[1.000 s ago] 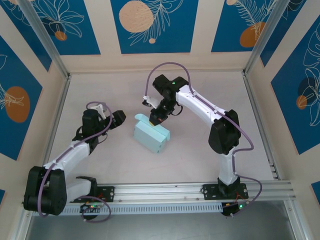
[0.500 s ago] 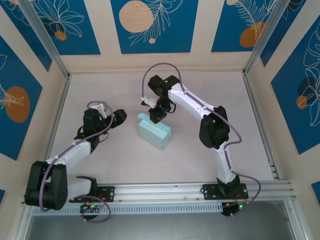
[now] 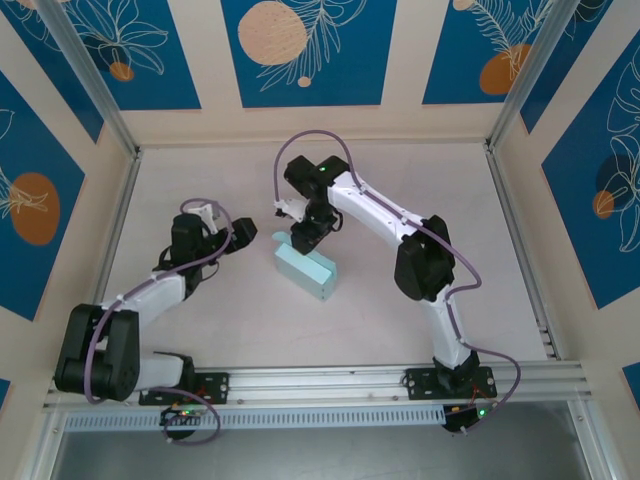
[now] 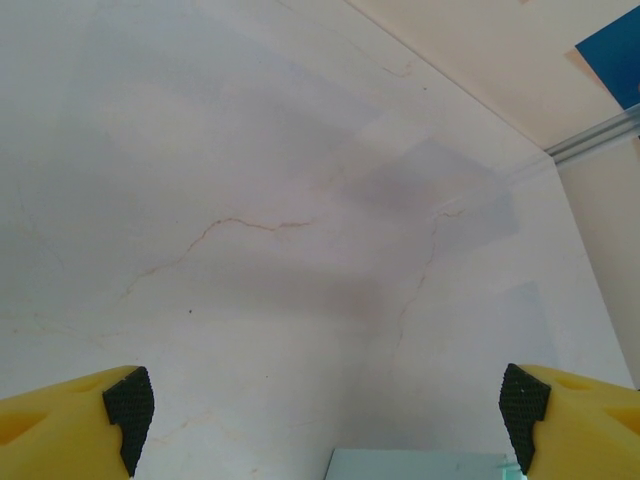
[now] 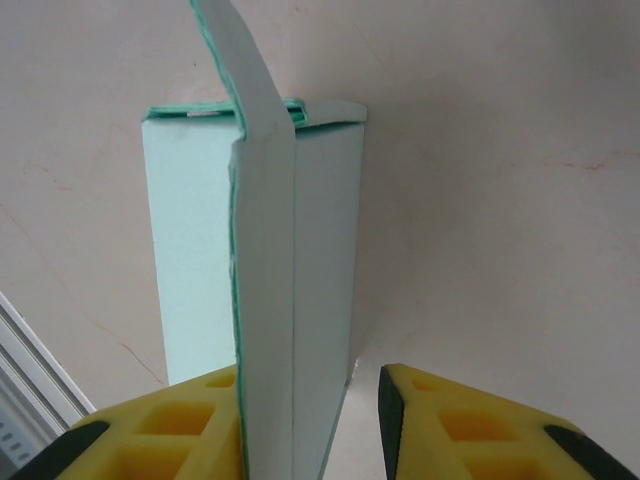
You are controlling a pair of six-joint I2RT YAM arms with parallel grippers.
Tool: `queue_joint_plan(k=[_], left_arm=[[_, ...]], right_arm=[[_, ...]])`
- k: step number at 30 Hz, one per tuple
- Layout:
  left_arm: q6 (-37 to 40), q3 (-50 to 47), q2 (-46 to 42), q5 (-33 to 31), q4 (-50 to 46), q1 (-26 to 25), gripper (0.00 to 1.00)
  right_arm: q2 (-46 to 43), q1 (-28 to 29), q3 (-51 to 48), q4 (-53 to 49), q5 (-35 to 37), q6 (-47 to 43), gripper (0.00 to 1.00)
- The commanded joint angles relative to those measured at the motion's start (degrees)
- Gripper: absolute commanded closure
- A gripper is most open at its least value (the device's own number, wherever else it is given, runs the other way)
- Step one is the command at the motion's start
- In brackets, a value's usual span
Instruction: Fold the paper box
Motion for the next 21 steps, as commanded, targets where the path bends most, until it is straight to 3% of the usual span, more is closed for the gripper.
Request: queue_joint_plan(k=[1, 6, 13, 17, 21], left_arm=[[1.42, 2.14, 0.78, 1.50, 2.25, -0.15, 0.09], [2.57, 3.43, 0.86, 2.41, 1.98, -0.19, 0.09], [8.61, 5.93, 0.20, 7.01, -0.37, -0.13, 0.09], [26.20, 13.36, 0.73, 16.38, -12.87, -0.12, 0.09], [45.93, 20.11, 1.33, 27.59, -26.85, -0.17, 0.07]], right_arm=[[-1.16, 0.79, 1.96, -0.93, 1.43, 1.05, 0.56], [-2.58, 1.89, 3.36, -0.65, 1.91, 1.82, 0.38], [-4.91, 2.82, 5.62, -0.38, 3.98, 5.95, 0.33], [-9.61, 1.64, 4.44, 1.39, 6.34, 15.36, 0.36], [-18.33, 1.22, -3.43, 5.08, 9.57, 24.01, 0.40]])
